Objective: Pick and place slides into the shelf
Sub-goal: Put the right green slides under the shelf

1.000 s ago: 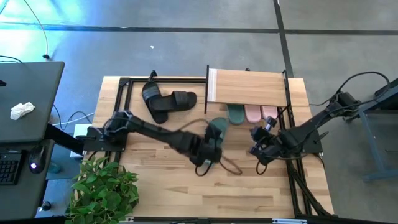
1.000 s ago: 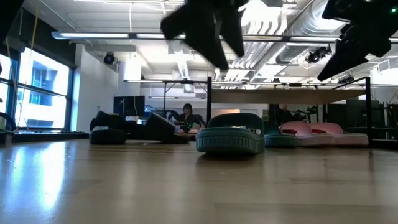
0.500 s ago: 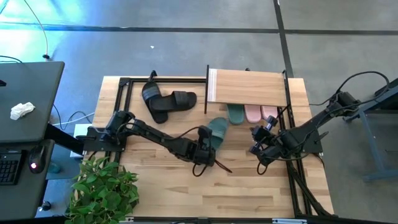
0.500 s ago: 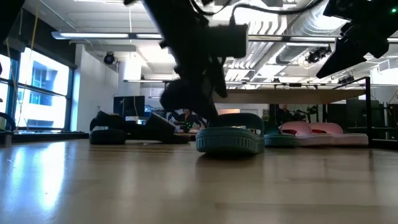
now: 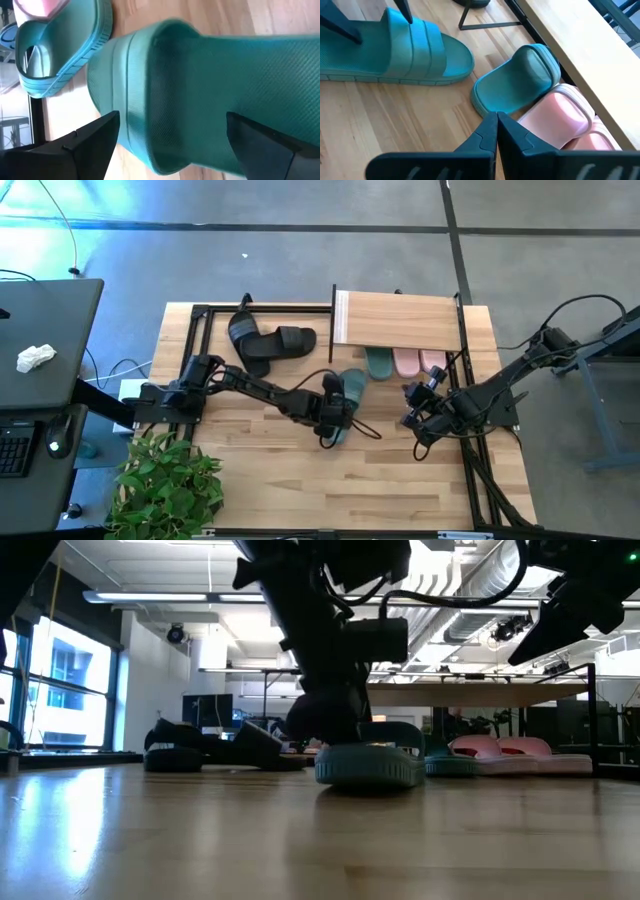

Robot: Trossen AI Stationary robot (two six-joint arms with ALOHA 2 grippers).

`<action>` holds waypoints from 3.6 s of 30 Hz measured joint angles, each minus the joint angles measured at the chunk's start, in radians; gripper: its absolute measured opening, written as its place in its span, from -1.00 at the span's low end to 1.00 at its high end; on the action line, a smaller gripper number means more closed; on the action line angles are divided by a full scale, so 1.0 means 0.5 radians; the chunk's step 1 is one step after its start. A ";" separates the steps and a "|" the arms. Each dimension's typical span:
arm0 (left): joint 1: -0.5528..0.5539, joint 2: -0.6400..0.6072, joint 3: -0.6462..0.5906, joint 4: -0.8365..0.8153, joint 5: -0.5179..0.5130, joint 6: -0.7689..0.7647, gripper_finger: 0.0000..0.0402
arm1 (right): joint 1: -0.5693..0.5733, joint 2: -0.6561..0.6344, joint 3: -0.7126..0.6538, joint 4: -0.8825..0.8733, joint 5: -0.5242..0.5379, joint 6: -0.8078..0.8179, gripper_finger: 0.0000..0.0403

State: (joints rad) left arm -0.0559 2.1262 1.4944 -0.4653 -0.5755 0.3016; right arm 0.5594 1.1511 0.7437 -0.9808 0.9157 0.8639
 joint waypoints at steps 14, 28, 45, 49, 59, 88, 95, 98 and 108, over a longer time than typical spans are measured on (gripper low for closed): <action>0.025 0.000 0.000 -0.004 -0.063 0.065 0.72 | 0.000 0.001 0.000 0.002 0.018 0.000 -1.00; 0.076 0.019 0.001 0.111 -0.056 0.127 -0.32 | -0.001 0.001 0.000 0.012 0.034 0.000 -1.00; -0.003 0.129 0.114 0.160 -0.367 0.042 -0.97 | 0.031 0.003 -0.001 0.025 0.091 -0.001 -1.00; -0.025 0.129 0.215 0.080 -0.552 0.005 -0.98 | 0.031 0.003 -0.001 0.026 0.094 -0.001 -1.00; 0.099 0.129 0.281 -0.181 -0.648 -0.267 -0.99 | 0.083 0.003 -0.002 0.025 0.110 -0.001 -1.00; 0.467 0.145 0.281 0.016 -0.479 -0.206 -1.00 | 0.105 0.003 -0.001 0.025 0.156 -0.032 -1.00; 0.515 0.208 0.286 0.207 -0.482 -0.048 -1.00 | 0.104 0.002 -0.002 0.027 0.155 -0.030 -1.00; 0.535 0.216 0.285 0.243 -0.484 0.020 -1.00 | 0.104 0.002 -0.002 0.027 0.153 -0.029 -1.00; 0.551 0.263 0.287 0.357 -0.544 0.070 -1.00 | 0.104 0.002 -0.002 0.031 0.147 -0.016 -1.00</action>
State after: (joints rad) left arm 0.2195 2.2578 1.6379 -0.2867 -0.8474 0.3367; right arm 0.6113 1.1522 0.7429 -0.9655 0.9894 0.8558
